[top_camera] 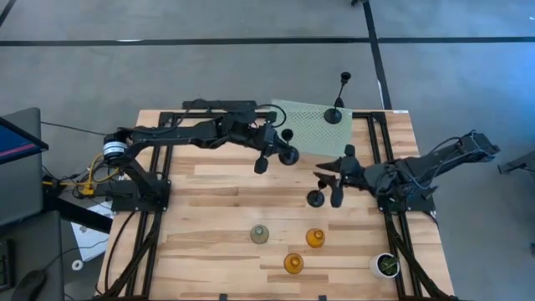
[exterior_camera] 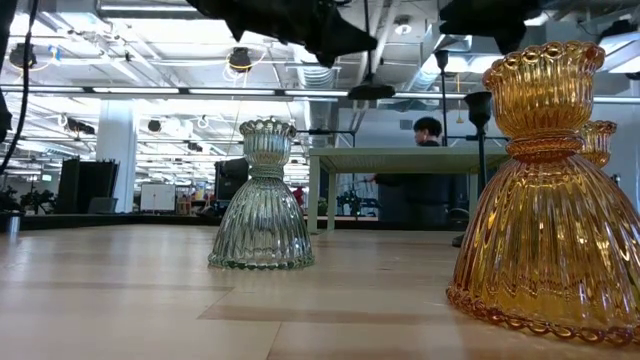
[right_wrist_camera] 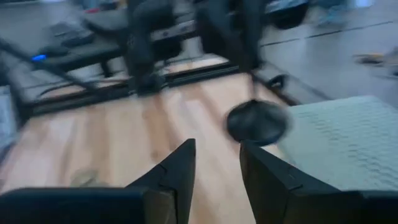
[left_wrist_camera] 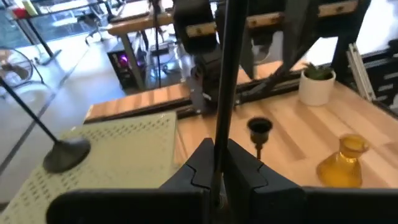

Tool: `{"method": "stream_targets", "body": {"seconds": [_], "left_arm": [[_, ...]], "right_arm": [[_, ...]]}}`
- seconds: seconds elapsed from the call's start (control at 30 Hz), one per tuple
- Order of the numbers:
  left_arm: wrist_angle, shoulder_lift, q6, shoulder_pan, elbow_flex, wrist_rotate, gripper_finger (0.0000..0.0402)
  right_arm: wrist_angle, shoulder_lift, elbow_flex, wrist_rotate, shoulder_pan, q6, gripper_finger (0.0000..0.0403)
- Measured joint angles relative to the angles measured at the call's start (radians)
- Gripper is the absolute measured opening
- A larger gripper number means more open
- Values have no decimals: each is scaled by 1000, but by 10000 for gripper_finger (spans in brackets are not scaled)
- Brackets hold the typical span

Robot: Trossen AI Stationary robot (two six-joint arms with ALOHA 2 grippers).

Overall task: Pick & Place candle stick holders
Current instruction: Put the bottom black candle holder on the shelf

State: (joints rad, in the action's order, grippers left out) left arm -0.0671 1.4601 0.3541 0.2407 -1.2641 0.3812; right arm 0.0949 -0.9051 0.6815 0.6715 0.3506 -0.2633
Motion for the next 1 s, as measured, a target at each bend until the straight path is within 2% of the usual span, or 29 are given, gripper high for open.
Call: {"method": "stream_targets", "body": {"seconds": [0.17,0.23,0.47,0.6,0.83,1.0], "left_arm": [[-57,21,29,33,-2,-15,13],[-83,47,5,58,-2,-19,13],[-255,136,-81,132,-2,-16,13],[-360,188,-147,166,-19,47,13],[-364,306,-193,199,-159,57,13],[-276,362,-215,233,-260,47,13]], "right_arm": [[-28,-55,1,301,49,1,83],[-20,-69,1,359,64,1,68],[-20,-99,1,366,91,1,32],[-20,-98,1,367,101,1,16],[-20,-96,1,366,102,1,1],[-19,-96,1,350,102,1,1]]}}
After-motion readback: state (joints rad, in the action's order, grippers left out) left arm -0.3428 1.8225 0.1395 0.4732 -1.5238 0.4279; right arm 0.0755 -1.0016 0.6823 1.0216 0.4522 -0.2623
